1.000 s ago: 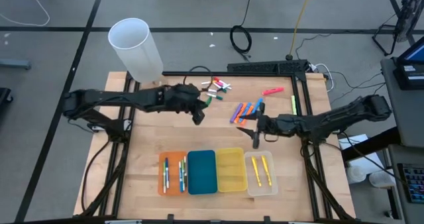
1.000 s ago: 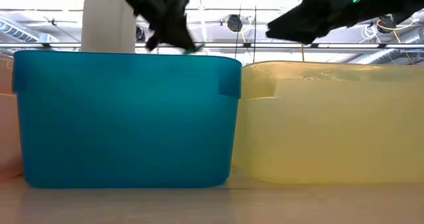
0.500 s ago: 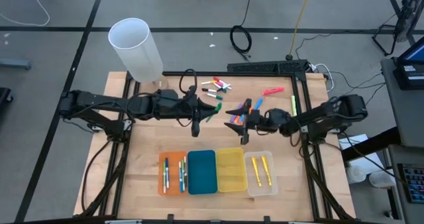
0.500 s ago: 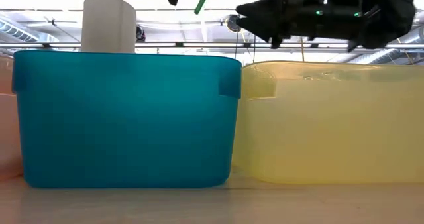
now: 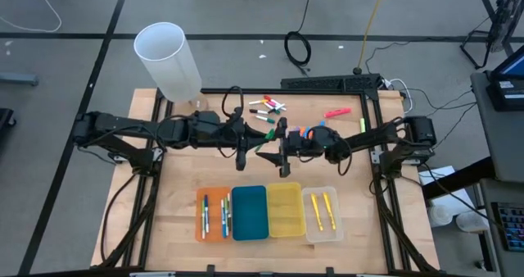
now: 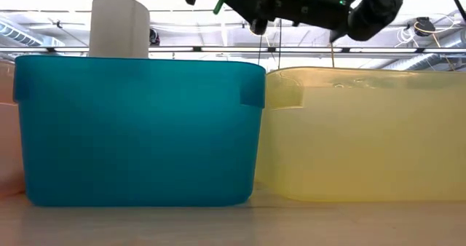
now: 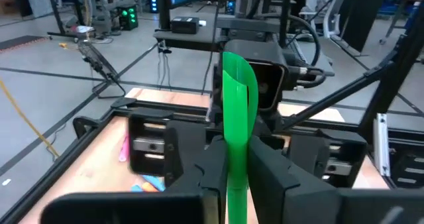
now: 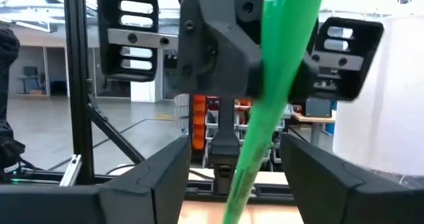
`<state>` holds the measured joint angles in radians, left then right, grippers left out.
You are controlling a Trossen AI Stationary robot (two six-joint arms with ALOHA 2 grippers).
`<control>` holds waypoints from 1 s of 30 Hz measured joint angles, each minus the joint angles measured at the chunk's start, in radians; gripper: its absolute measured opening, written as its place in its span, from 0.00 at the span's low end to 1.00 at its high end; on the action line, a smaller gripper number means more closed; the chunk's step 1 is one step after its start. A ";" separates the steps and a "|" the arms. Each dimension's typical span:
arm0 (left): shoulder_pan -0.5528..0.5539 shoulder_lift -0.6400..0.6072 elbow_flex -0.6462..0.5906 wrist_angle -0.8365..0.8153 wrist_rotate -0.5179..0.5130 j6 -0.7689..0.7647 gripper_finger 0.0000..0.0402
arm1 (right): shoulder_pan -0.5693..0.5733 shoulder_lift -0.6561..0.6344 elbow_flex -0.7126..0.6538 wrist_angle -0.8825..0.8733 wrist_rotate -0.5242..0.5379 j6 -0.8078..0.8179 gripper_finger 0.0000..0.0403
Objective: Pick & Place Markers
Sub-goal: Put the green pen into the transparent bin
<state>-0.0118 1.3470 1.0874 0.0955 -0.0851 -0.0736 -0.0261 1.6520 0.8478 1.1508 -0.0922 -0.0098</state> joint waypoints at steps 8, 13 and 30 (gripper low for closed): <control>-0.001 0.000 0.001 -0.002 0.016 -0.007 0.11 | 0.000 0.000 0.033 -0.038 -0.043 -0.030 0.30; -0.009 0.000 0.001 -0.002 0.028 -0.006 0.20 | -0.010 -0.014 0.034 -0.104 -0.088 -0.059 0.05; -0.075 -0.090 0.002 -0.261 -0.206 0.061 0.42 | 0.241 -0.467 0.030 -1.269 -0.128 0.117 0.05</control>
<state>-0.0872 1.2568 1.0893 -0.1653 -0.2913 -0.0125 0.2151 1.1851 0.8776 -0.1179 -0.2198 0.1074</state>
